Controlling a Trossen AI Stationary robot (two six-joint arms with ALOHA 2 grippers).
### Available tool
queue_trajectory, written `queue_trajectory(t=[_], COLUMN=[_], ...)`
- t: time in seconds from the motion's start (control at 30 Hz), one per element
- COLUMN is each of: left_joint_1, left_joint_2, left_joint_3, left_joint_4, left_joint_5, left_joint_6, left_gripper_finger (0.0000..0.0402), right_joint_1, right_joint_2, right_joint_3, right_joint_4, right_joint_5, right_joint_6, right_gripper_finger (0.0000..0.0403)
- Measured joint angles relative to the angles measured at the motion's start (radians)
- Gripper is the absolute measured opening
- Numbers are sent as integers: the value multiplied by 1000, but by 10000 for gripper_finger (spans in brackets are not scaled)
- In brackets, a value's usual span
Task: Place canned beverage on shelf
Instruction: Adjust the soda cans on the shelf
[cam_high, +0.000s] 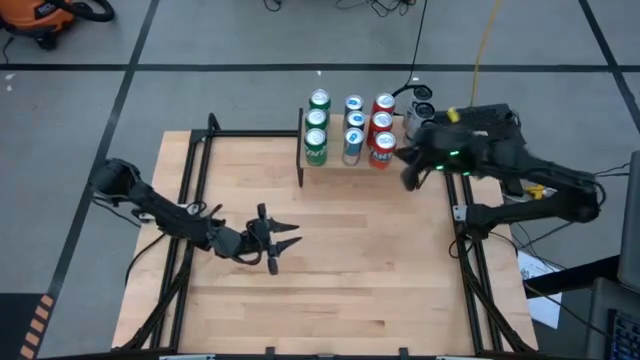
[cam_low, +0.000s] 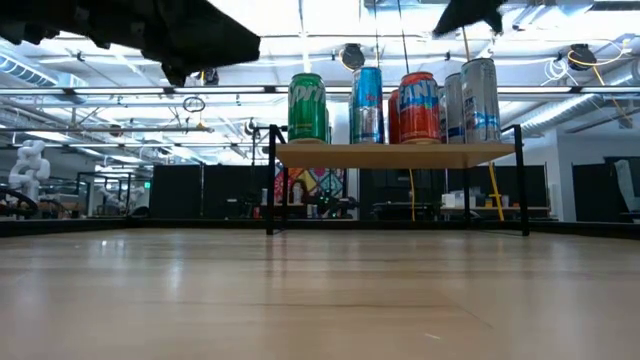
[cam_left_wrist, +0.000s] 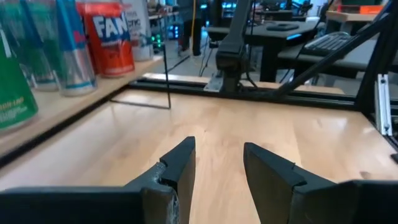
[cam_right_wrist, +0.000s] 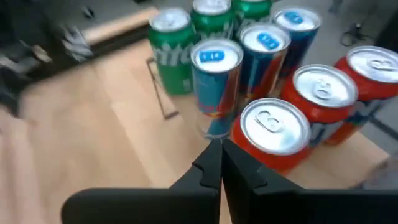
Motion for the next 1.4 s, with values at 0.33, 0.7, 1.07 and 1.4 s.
queue_trajectory(t=[0.33, 0.7, 1.07, 1.4], left_joint_1=[35, 33, 33, 33], left_joint_2=[45, 45, 45, 45], left_joint_3=[0, 0, 0, 0], left_joint_4=[11, -2, -24, -27], left_joint_5=[-5, -6, -6, -6], left_joint_6=[-61, -60, -61, -62], left_gripper_finger=[138, 138, 138, 138], right_joint_1=[-134, -227, -285, -309], right_joint_2=[248, 518, 563, 557], right_joint_3=[204, 477, 488, 487], right_joint_4=[-35, -301, -309, -349], right_joint_5=[88, 63, 63, 66], right_joint_6=[-127, -136, -151, -150], right_gripper_finger=[0, 0, 0, 0])
